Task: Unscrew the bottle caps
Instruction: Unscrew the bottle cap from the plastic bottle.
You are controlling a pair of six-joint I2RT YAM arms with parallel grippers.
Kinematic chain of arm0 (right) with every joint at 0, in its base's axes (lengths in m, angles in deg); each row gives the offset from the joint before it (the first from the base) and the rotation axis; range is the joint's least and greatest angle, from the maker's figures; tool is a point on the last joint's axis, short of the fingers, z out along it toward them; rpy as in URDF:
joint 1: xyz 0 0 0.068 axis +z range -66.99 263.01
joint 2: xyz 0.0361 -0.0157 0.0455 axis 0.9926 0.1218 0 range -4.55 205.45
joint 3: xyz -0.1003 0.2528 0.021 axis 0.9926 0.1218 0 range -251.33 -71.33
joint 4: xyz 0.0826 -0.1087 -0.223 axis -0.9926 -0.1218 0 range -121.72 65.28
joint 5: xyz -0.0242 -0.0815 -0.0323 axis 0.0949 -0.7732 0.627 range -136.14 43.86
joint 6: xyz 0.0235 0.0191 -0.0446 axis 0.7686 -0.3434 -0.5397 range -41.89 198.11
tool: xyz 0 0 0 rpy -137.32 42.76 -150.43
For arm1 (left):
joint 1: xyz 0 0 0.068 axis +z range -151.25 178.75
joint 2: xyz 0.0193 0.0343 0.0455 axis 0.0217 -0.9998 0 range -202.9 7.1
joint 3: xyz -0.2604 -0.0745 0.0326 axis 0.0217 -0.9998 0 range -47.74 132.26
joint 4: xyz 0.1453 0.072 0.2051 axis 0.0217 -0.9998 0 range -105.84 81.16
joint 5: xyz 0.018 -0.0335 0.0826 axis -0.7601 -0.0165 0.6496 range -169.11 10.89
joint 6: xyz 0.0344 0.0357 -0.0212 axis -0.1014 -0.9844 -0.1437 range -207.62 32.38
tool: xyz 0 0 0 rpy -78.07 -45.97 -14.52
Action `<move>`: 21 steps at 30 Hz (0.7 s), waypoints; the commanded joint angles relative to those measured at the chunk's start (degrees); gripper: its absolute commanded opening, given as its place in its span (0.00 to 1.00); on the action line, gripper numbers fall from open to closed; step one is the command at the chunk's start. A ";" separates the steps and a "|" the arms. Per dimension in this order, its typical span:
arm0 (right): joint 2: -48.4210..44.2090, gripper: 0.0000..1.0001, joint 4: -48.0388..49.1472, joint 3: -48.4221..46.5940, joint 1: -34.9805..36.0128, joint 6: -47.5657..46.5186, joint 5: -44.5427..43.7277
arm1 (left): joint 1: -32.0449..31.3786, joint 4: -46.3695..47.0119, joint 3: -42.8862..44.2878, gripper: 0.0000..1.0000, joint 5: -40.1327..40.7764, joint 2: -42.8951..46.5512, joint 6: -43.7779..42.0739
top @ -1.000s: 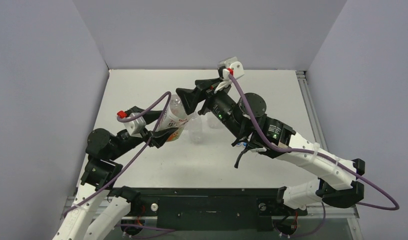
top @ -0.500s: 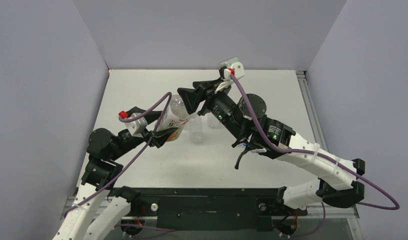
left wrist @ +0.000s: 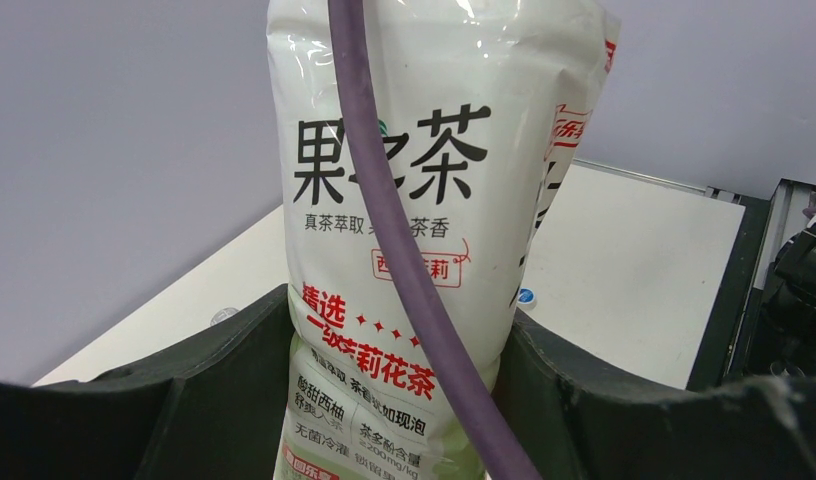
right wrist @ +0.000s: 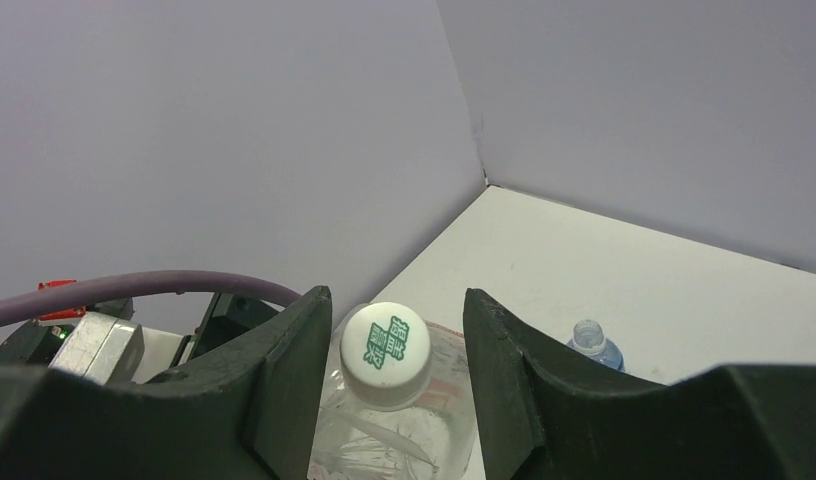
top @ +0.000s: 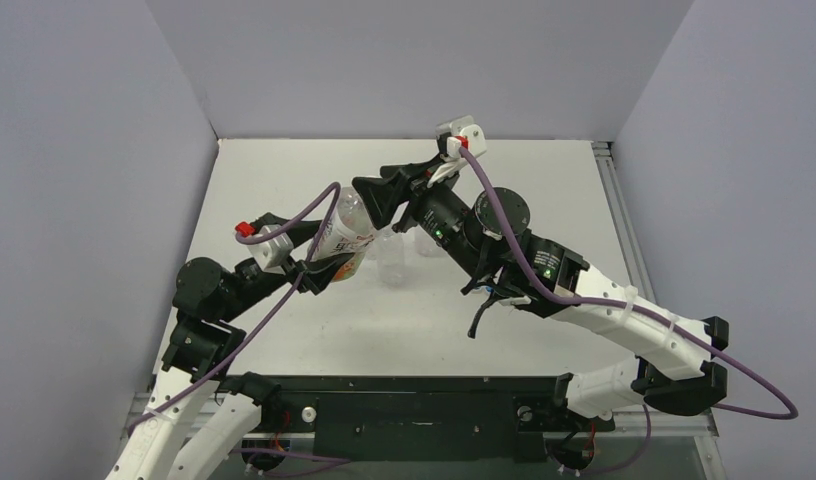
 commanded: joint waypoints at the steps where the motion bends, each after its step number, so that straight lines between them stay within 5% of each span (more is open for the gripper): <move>1: 0.76 0.47 2.24 0.17 -0.24 1.08 1.25 | -0.11 -0.10 1.22 0.00 7.93 0.42 -0.14; 7: 0.91 0.39 2.57 0.08 -0.42 1.37 2.11 | -0.11 -0.11 1.22 0.00 8.00 0.43 -0.14; 15: 0.12 0.00 3.86 1.06 -0.62 1.14 2.24 | -0.08 -0.15 1.30 0.00 7.95 0.36 0.65; 21: -2.34 0.00 7.73 4.04 -2.35 -1.18 9.08 | -0.05 0.65 1.84 0.00 4.95 0.18 6.29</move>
